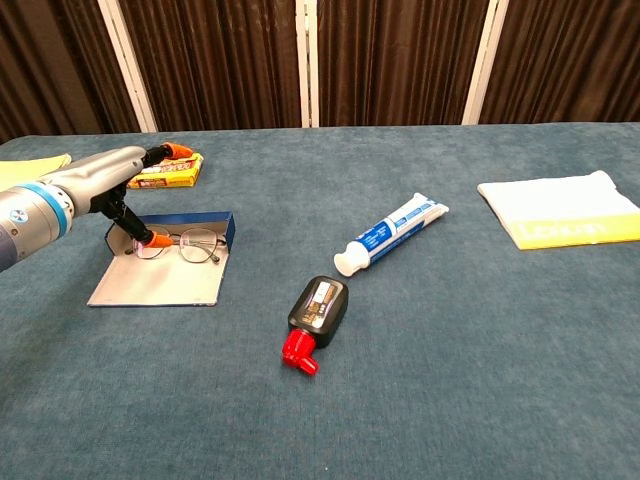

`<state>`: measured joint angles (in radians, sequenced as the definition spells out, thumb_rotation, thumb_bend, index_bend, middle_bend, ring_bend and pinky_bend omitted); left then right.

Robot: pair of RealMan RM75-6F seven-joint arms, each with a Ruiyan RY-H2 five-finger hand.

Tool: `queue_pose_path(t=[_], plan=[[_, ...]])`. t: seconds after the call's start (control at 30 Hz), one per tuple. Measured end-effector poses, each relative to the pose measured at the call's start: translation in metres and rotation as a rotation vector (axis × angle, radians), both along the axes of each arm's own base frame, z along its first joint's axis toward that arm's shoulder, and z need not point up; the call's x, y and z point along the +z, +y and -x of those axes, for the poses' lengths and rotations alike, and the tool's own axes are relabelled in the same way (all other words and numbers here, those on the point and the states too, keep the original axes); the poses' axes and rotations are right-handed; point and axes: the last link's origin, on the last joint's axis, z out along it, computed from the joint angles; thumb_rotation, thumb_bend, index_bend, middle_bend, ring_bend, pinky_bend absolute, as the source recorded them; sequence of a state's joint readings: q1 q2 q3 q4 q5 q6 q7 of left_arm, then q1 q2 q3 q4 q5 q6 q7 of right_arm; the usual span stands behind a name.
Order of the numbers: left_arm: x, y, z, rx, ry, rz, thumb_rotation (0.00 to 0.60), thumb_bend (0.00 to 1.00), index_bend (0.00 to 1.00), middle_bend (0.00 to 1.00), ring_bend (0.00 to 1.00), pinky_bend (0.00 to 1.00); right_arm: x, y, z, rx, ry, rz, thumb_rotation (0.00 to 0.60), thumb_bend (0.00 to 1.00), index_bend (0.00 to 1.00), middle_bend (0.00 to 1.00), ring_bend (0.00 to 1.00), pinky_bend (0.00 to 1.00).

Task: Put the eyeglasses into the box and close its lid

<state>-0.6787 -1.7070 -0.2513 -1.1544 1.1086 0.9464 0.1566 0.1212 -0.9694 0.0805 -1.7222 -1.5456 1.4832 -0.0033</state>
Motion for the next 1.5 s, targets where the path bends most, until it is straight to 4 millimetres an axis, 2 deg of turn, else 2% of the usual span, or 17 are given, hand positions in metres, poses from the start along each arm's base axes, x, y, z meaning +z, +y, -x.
queue_pose_path(t=[0.53, 0.8, 1.2, 1.5], plan=[[-0.022, 0.015, 0.002, 0.017, 0.064, 0.017, 0.600, 0.19, 0.00, 0.00, 0.00, 0.00, 0.000, -0.003, 0.005, -0.023, 0.004, 0.002, 0.600, 0.00, 0.01, 0.00, 0.00, 0.00], [-0.021, 0.027, 0.005, 0.037, 0.081, -0.003, 0.600, 0.19, 0.00, 0.00, 0.00, 0.00, 0.000, -0.005, 0.007, -0.035, 0.001, 0.005, 0.600, 0.00, 0.01, 0.00, 0.00, 0.00], [-0.021, 0.042, -0.001, 0.025, 0.090, -0.032, 0.600, 0.19, 0.00, 0.00, 0.00, 0.00, 0.001, -0.008, 0.010, -0.049, 0.005, 0.008, 0.600, 0.00, 0.01, 0.00, 0.00, 0.00], [-0.014, 0.035, 0.006, 0.010, 0.079, -0.028, 0.600, 0.19, 0.00, 0.00, 0.00, 0.00, 0.001, -0.007, 0.009, -0.042, 0.004, 0.007, 0.600, 0.00, 0.01, 0.00, 0.00, 0.00]])
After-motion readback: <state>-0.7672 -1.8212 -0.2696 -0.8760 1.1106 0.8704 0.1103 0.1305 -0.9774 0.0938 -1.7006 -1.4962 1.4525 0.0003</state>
